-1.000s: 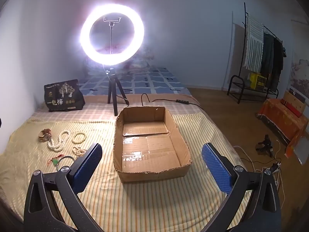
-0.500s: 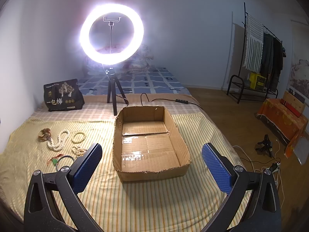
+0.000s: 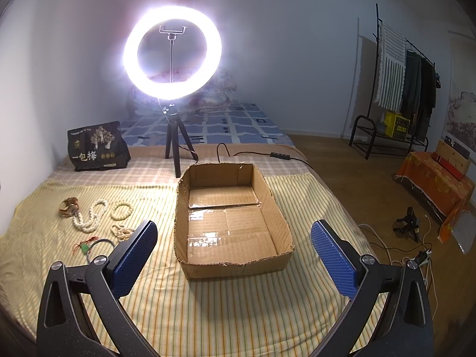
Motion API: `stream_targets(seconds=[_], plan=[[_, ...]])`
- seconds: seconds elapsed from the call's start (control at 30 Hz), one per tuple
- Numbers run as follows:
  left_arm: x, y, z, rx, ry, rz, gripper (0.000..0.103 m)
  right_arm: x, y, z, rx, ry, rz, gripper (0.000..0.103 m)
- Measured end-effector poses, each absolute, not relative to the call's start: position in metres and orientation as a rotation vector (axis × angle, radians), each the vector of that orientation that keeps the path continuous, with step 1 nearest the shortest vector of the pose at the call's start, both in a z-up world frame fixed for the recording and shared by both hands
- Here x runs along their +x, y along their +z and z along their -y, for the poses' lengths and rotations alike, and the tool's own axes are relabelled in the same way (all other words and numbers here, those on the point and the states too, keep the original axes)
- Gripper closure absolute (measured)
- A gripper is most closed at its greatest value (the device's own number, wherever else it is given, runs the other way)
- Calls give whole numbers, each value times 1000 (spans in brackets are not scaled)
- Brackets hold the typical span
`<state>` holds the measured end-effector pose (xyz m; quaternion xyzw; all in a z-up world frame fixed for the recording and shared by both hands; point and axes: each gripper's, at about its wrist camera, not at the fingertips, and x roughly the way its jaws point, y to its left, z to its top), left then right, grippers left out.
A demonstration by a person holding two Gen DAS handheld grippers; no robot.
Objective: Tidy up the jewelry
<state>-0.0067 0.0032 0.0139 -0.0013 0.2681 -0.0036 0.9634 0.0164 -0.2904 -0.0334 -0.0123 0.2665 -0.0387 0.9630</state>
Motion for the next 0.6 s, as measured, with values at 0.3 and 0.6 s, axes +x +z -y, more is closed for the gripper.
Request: stream_targets(seconds=[0.3,0.6], plan=[[-7,14,-1,-4,-5,-540,0,14,-32,291,-24,-82,-539,1],[-6,16,0,-6,-4,-536,0,14,-31,291,-24,-82,-539,1]])
